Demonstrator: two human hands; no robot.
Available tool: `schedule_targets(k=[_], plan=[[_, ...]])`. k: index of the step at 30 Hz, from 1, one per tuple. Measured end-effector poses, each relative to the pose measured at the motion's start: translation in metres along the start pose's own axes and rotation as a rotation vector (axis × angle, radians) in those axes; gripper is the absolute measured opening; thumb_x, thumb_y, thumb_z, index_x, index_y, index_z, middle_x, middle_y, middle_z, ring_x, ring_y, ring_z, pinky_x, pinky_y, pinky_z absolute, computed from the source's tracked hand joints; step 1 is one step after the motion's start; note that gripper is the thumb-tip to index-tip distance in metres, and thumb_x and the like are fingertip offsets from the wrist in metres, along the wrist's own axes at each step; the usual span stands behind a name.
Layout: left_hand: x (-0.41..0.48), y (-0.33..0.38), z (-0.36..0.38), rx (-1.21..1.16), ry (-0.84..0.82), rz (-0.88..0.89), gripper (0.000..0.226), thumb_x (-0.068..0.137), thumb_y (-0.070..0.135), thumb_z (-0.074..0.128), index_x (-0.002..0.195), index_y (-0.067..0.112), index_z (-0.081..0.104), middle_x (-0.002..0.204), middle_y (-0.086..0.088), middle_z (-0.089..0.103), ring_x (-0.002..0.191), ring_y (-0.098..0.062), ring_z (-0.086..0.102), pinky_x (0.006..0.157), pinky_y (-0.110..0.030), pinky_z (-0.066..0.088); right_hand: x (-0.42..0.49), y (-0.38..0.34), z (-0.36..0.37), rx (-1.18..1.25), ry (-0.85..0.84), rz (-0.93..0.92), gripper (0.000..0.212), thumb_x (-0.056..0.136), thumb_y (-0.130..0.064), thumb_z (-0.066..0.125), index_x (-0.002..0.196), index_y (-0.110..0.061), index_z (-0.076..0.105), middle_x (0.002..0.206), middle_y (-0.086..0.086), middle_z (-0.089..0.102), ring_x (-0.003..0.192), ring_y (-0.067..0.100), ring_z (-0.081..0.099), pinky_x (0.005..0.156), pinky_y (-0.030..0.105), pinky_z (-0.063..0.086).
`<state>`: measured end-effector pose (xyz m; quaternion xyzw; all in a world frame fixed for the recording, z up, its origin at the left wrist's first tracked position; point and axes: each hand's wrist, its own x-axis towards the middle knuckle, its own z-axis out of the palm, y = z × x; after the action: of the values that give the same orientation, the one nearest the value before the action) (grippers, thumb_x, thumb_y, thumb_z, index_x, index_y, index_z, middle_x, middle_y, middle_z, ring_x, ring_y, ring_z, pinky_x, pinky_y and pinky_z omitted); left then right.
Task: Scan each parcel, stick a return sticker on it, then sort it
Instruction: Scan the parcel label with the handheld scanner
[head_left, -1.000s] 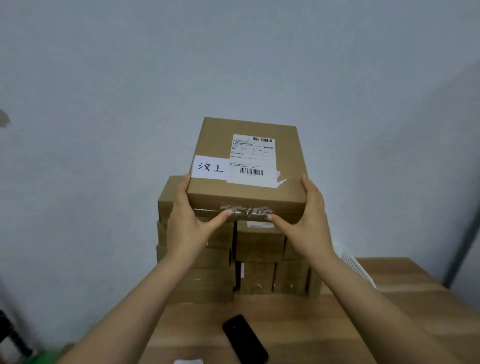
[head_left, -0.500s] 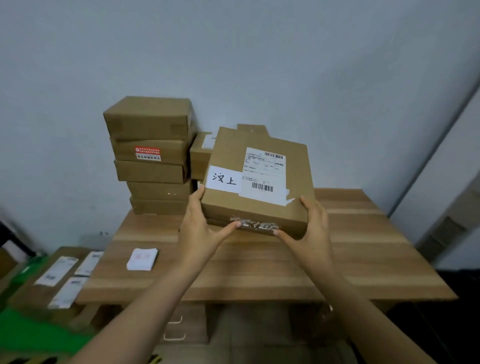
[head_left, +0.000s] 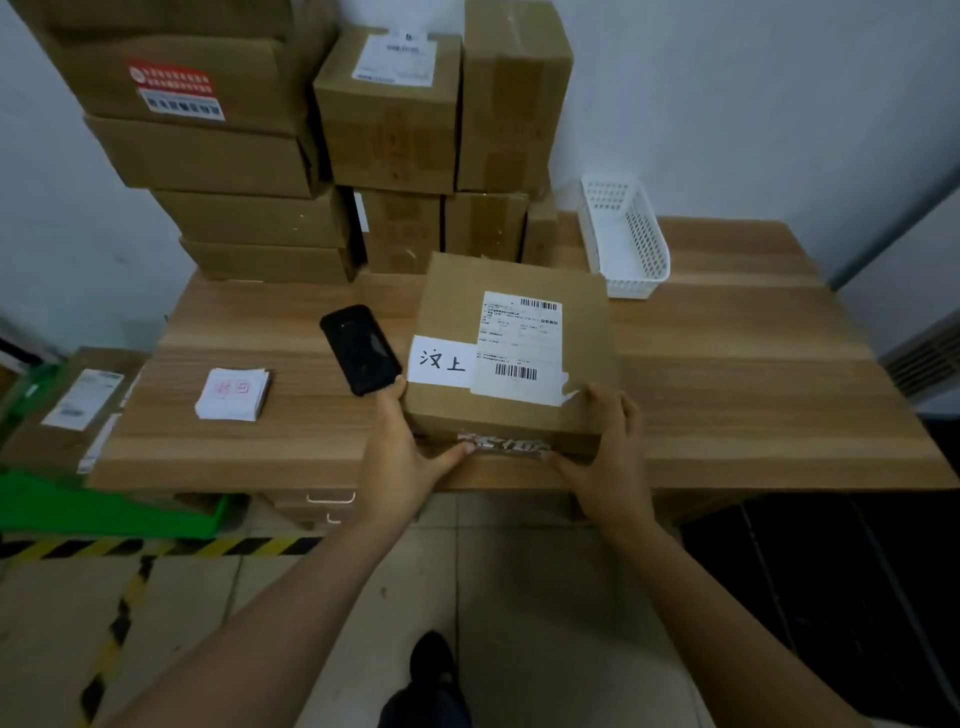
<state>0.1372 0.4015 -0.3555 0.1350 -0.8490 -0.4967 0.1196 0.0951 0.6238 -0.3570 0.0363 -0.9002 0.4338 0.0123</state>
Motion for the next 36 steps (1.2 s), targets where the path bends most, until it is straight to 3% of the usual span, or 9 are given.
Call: schedule_targets(k=[4,8,10,14,17,20,22,29,36], plan=[[0.012,-0.031,0.013,0.068,-0.102,-0.093,0.088,0.063,0.023,0.09,0.13,0.012,0.034,0.118,0.008,0.049,0.105,0.0,0.047,0.079,-0.009,0.037,0.013,0.025,0.02,-0.005,-0.035,0.03,0.085,0.068,-0.019,0.086,0.137,-0.034,0.037,0.15,0.005,0.021,0.134,0.023,0.034,0.108,0.043,0.04],[0.016,-0.054,0.022,0.131,-0.189,-0.12,0.086,0.066,0.023,0.089,0.132,0.01,0.034,0.127,-0.003,0.051,0.111,-0.01,0.05,0.08,-0.013,0.038,0.02,0.039,0.029,-0.041,-0.062,0.05,0.085,0.071,-0.016,0.084,0.139,-0.034,0.037,0.152,0.006,0.019,0.136,0.023,0.031,0.106,0.031,0.037],[0.016,-0.055,0.023,0.15,-0.2,-0.121,0.089,0.067,0.025,0.088,0.135,0.011,0.032,0.13,-0.004,0.05,0.115,-0.013,0.05,0.084,-0.019,0.041,0.024,0.043,0.026,-0.088,-0.082,0.057,0.085,0.071,-0.017,0.084,0.139,-0.034,0.036,0.152,0.008,0.019,0.137,0.025,0.031,0.107,0.035,0.039],[0.021,-0.045,0.017,0.195,-0.182,-0.106,0.079,0.071,0.027,0.085,0.134,0.015,0.037,0.13,-0.001,0.052,0.119,-0.016,0.049,0.085,-0.026,0.041,0.035,0.039,0.012,-0.157,-0.157,0.071,0.076,0.07,-0.021,0.082,0.131,-0.036,0.039,0.15,0.009,0.022,0.136,0.03,0.031,0.106,0.043,0.041],[0.021,-0.029,0.005,0.291,-0.134,-0.042,0.064,0.076,0.027,0.082,0.129,0.013,0.049,0.124,-0.004,0.055,0.117,-0.021,0.048,0.082,-0.025,0.035,0.046,0.029,-0.001,-0.216,-0.226,0.053,0.063,0.068,-0.029,0.082,0.122,-0.03,0.05,0.146,0.008,0.027,0.136,0.026,0.024,0.104,0.032,0.031],[0.018,-0.016,-0.004,0.396,-0.078,-0.005,0.053,0.079,0.025,0.078,0.124,0.007,0.055,0.116,-0.013,0.058,0.109,-0.03,0.051,0.079,-0.029,0.034,0.063,0.012,-0.009,-0.319,-0.292,0.015,0.053,0.071,-0.037,0.079,0.117,-0.025,0.056,0.133,0.006,0.039,0.125,0.026,0.029,0.094,0.029,0.028],[0.02,-0.012,-0.011,0.455,-0.017,-0.031,0.055,0.08,0.032,0.077,0.125,0.01,0.053,0.116,-0.01,0.058,0.107,-0.028,0.052,0.077,-0.03,0.037,0.074,-0.003,-0.007,-0.372,-0.311,-0.078,0.053,0.076,-0.037,0.074,0.123,-0.023,0.055,0.129,0.004,0.043,0.12,0.025,0.032,0.09,0.027,0.025],[0.04,-0.018,-0.043,0.624,0.065,0.042,0.05,0.081,0.034,0.075,0.12,0.011,0.055,0.113,-0.007,0.059,0.098,-0.027,0.057,0.071,-0.034,0.044,0.103,-0.064,0.04,-0.36,-0.46,-0.29,0.046,0.079,-0.038,0.075,0.117,-0.018,0.06,0.124,0.003,0.052,0.116,0.023,0.042,0.1,0.032,0.031],[0.093,-0.056,-0.097,0.686,0.036,0.085,0.047,0.073,0.028,0.082,0.109,0.008,0.06,0.1,-0.01,0.063,0.09,-0.03,0.061,0.072,-0.038,0.05,0.127,-0.115,0.115,-0.357,-0.518,-0.352,0.042,0.081,-0.035,0.074,0.114,-0.014,0.062,0.118,0.007,0.055,0.113,0.027,0.046,0.096,0.038,0.039]])
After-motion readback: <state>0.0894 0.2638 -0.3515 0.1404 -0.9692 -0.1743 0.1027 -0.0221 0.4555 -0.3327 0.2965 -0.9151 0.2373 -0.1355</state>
